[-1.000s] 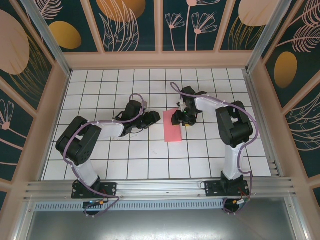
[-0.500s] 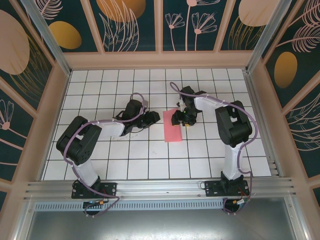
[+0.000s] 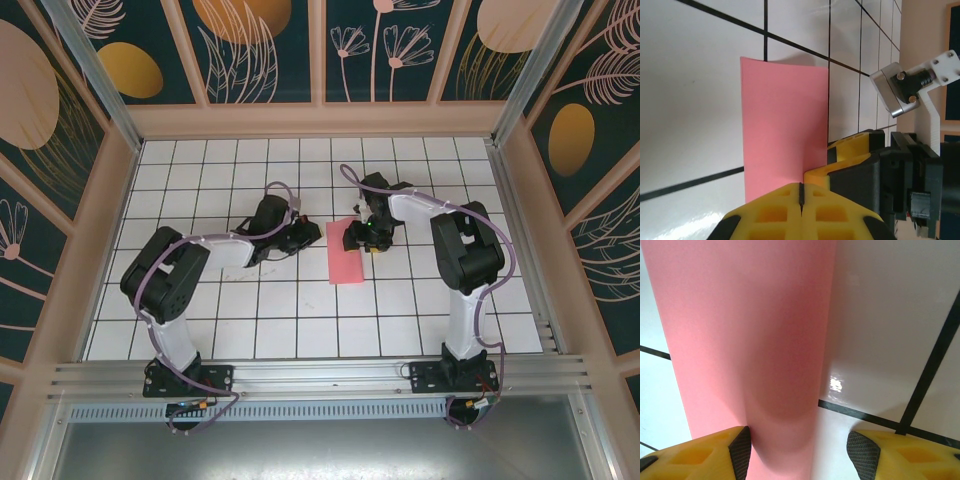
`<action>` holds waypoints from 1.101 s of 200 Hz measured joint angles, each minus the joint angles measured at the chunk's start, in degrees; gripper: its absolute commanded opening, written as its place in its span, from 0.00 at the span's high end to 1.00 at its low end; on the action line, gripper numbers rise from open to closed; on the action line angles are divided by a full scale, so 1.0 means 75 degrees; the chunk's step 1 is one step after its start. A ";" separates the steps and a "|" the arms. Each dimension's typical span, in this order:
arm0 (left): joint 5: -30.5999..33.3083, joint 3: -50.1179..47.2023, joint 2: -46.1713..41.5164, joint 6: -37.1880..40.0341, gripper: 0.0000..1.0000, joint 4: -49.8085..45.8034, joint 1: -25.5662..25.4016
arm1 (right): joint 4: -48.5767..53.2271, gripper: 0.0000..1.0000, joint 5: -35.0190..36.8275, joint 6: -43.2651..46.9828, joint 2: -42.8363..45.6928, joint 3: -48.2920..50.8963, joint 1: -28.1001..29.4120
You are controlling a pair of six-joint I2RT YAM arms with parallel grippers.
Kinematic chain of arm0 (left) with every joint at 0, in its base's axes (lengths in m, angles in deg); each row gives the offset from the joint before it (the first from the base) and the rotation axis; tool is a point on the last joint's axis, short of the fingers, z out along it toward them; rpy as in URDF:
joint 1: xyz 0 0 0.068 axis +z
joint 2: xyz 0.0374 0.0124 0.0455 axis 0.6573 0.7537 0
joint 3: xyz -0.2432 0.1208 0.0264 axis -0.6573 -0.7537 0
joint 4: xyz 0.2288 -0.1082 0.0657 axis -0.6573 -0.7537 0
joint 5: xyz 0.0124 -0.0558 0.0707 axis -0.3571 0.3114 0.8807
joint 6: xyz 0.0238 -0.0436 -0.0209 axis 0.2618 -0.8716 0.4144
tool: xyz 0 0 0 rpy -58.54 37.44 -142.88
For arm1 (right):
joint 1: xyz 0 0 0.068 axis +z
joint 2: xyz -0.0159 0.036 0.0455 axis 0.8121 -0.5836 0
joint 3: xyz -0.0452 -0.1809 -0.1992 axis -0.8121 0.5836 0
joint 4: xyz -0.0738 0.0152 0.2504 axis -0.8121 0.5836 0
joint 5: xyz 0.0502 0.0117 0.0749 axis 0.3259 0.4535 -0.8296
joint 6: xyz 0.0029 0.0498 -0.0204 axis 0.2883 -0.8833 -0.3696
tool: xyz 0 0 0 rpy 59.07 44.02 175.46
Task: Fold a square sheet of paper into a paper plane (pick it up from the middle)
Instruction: Hold the square sheet of paper at the center of the table.
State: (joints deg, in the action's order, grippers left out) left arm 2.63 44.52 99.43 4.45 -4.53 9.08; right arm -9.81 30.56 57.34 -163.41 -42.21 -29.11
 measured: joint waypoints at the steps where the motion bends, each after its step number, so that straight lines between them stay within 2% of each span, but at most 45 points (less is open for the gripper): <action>1: -0.0003 0.0009 0.0012 -0.0009 1.00 0.0003 0.0000 | 0.0000 0.38 0.0000 0.0000 0.0000 0.0000 0.0000; 76: 0.0242 0.1198 0.0851 -0.0067 1.00 -0.0662 -0.0510 | -0.0064 0.38 0.0003 0.0000 0.0029 0.0064 -0.0003; 124: 0.0606 0.1323 0.1046 -0.0064 1.00 -0.1265 -0.0688 | -0.0131 0.38 0.0000 0.0000 0.0064 0.0119 -0.0003; 220: 0.0606 0.1568 0.1440 -0.0064 1.00 -0.1545 -0.0772 | -0.0248 0.38 0.0000 -0.0029 0.0122 0.0219 -0.0003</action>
State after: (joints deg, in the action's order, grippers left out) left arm 7.18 56.28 110.23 3.97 -16.11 3.29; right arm -11.67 30.56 57.12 -162.49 -40.57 -29.13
